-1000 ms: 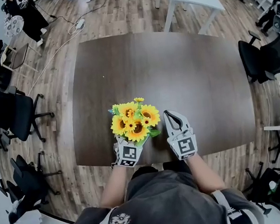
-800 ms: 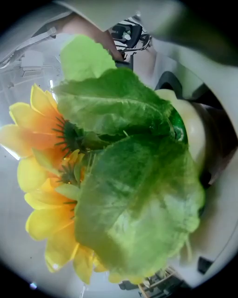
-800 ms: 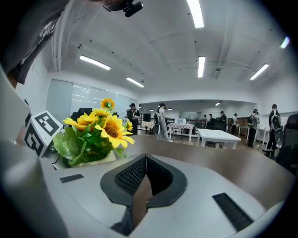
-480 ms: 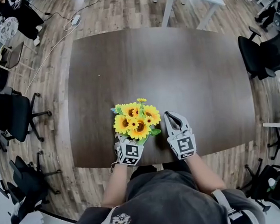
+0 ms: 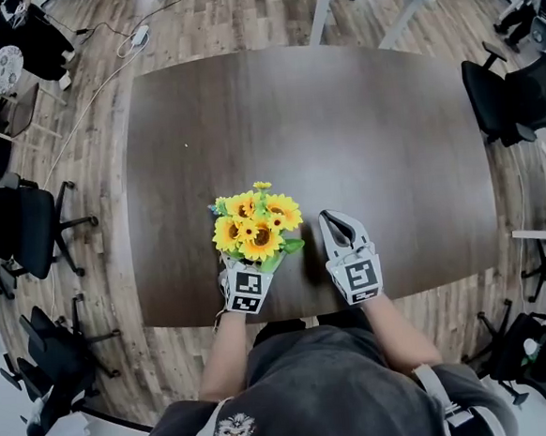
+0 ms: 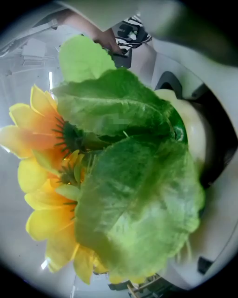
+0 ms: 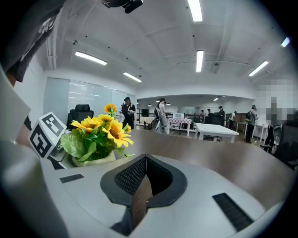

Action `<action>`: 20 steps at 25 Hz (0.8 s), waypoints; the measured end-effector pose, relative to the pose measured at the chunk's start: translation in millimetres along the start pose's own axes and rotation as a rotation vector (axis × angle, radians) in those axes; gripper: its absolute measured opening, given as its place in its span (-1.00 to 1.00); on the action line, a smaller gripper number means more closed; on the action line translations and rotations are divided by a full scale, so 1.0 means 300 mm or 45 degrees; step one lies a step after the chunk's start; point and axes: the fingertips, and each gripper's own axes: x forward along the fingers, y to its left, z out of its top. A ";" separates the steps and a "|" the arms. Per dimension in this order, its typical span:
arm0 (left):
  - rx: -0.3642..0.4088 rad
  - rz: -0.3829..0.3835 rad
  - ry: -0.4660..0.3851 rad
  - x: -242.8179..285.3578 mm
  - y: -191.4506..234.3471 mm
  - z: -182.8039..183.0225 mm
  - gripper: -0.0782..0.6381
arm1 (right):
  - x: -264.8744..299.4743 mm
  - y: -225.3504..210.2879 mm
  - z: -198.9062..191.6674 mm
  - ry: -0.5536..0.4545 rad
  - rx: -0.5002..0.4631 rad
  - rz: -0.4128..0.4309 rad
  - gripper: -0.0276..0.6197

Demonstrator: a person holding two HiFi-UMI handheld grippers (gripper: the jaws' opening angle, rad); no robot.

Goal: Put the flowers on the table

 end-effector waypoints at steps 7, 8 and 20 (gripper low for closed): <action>-0.013 -0.008 0.005 0.000 -0.002 -0.001 0.78 | 0.001 0.012 0.021 -0.025 0.005 0.013 -0.84; -0.014 -0.010 0.006 0.001 -0.002 -0.001 0.78 | 0.000 0.012 0.025 -0.027 0.005 0.015 -0.84; -0.055 -0.005 -0.061 -0.062 0.009 0.062 0.78 | -0.027 0.015 0.087 -0.074 -0.020 0.011 -0.84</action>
